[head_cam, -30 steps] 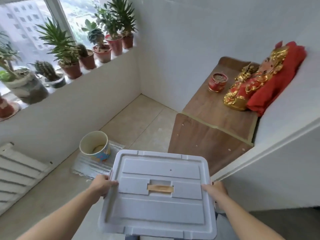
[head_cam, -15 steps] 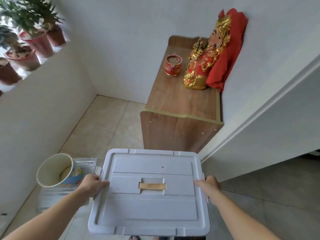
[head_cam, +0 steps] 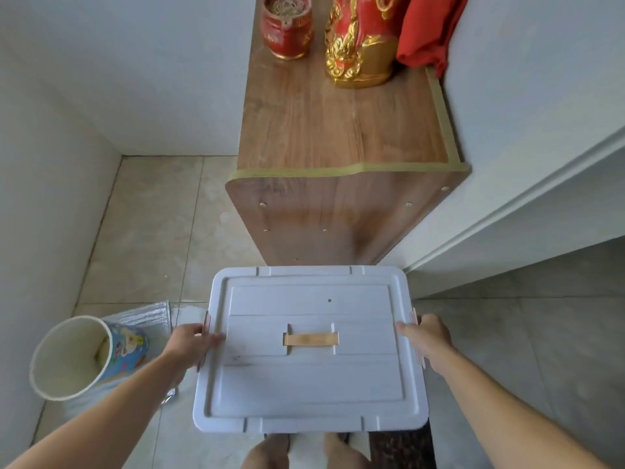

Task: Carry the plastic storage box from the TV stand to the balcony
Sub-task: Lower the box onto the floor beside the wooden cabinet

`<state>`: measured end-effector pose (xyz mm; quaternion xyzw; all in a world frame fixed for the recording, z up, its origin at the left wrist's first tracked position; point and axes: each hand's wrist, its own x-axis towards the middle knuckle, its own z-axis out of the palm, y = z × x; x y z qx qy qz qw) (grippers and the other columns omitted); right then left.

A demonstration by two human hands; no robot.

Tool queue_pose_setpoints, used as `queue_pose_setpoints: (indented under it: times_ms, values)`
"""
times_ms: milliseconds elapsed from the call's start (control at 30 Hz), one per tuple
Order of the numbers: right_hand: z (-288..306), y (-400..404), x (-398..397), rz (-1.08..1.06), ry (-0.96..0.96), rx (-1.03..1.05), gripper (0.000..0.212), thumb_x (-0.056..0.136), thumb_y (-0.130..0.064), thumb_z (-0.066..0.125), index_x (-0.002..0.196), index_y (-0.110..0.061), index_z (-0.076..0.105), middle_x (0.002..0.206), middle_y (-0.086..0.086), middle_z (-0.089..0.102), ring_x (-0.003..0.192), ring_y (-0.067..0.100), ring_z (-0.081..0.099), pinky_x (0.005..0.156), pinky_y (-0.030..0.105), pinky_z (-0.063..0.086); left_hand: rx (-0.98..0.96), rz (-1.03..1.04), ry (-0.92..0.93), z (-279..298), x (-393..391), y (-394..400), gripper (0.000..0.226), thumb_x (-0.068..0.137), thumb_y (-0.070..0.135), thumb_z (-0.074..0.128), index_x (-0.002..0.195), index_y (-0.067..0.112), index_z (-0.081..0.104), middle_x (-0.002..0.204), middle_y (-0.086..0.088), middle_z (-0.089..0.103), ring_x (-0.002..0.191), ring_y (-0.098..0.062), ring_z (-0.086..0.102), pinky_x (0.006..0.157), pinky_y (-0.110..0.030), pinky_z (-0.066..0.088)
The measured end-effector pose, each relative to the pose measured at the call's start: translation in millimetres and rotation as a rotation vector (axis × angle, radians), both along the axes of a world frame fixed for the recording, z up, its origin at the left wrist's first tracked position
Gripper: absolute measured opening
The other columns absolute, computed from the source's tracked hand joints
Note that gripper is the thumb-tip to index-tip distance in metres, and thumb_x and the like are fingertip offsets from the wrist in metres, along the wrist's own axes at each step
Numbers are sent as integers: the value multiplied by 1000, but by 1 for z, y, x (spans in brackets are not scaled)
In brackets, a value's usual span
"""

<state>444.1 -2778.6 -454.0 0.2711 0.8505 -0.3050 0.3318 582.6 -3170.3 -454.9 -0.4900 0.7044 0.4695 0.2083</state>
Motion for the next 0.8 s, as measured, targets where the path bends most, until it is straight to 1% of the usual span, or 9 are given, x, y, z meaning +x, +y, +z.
queue_pose_setpoints:
  times_ms: [67, 167, 333, 467, 567, 633, 700, 767, 800]
  values:
    - [-25, -4, 2, -30, -3, 12, 26, 81, -25, 71, 72, -10, 52, 73, 6, 57, 61, 17, 54, 47, 26, 35, 1, -24, -4, -26, -9, -7, 16, 80, 14, 74, 72, 1, 69, 41, -1, 50, 37, -17, 39, 34, -16, 32]
    - [-61, -11, -1, -57, 13, 3, 24, 81, -23, 71, 71, -9, 54, 71, 6, 58, 59, 17, 54, 46, 25, 34, -5, -47, 13, -66, -16, -14, 18, 81, 12, 73, 67, 3, 65, 41, 0, 47, 38, -17, 37, 28, -13, 28]
    - [-124, -20, -13, -52, 31, -25, 21, 83, -23, 70, 77, -6, 59, 75, 8, 61, 63, 19, 57, 48, 25, 38, -30, -49, 15, -131, -22, -22, 21, 80, 12, 74, 62, 10, 63, 40, 3, 48, 41, -18, 39, 36, -19, 32]
    - [-178, -21, -20, -35, 16, -30, 24, 83, -27, 70, 89, -5, 62, 87, 11, 65, 75, 25, 62, 56, 28, 44, -54, -49, 24, -184, -31, -24, 19, 80, 12, 74, 64, 9, 65, 37, 5, 49, 40, -16, 39, 31, -18, 31]
    - [-214, -17, -26, -51, 16, -39, 24, 85, -26, 69, 91, -4, 62, 86, 11, 65, 71, 22, 61, 52, 27, 42, -61, -39, 25, -219, -40, -22, 26, 80, 14, 74, 57, 14, 61, 25, 7, 44, 36, -16, 37, 35, -19, 30]
    - [-237, -14, -28, -54, 30, -30, 23, 85, -26, 69, 87, -5, 61, 81, 9, 63, 67, 20, 58, 50, 26, 39, -68, -42, 17, -238, -43, -21, 25, 80, 16, 74, 58, 14, 62, 26, 7, 44, 35, -16, 37, 39, -20, 30]
    - [-258, -12, -30, -45, 22, -24, 22, 86, -26, 68, 86, -5, 60, 82, 9, 63, 66, 19, 57, 49, 26, 37, -58, -45, 5, -256, -43, -18, 23, 80, 17, 75, 60, 14, 63, 27, 6, 46, 34, -15, 38, 38, -20, 31]
    - [-292, -13, -32, -36, 2, -36, 27, 85, -27, 68, 91, -2, 61, 91, 14, 65, 74, 25, 61, 52, 26, 40, -55, -36, 12, -285, -45, -17, 22, 78, 16, 76, 61, 14, 62, 31, 6, 47, 32, -15, 37, 36, -19, 30]
    - [-297, -13, -35, -36, 3, -29, 29, 85, -27, 68, 95, 0, 62, 95, 15, 66, 80, 28, 62, 54, 27, 42, -51, -39, 9, -290, -46, -16, 23, 78, 16, 76, 61, 14, 61, 32, 6, 47, 32, -15, 36, 35, -19, 29]
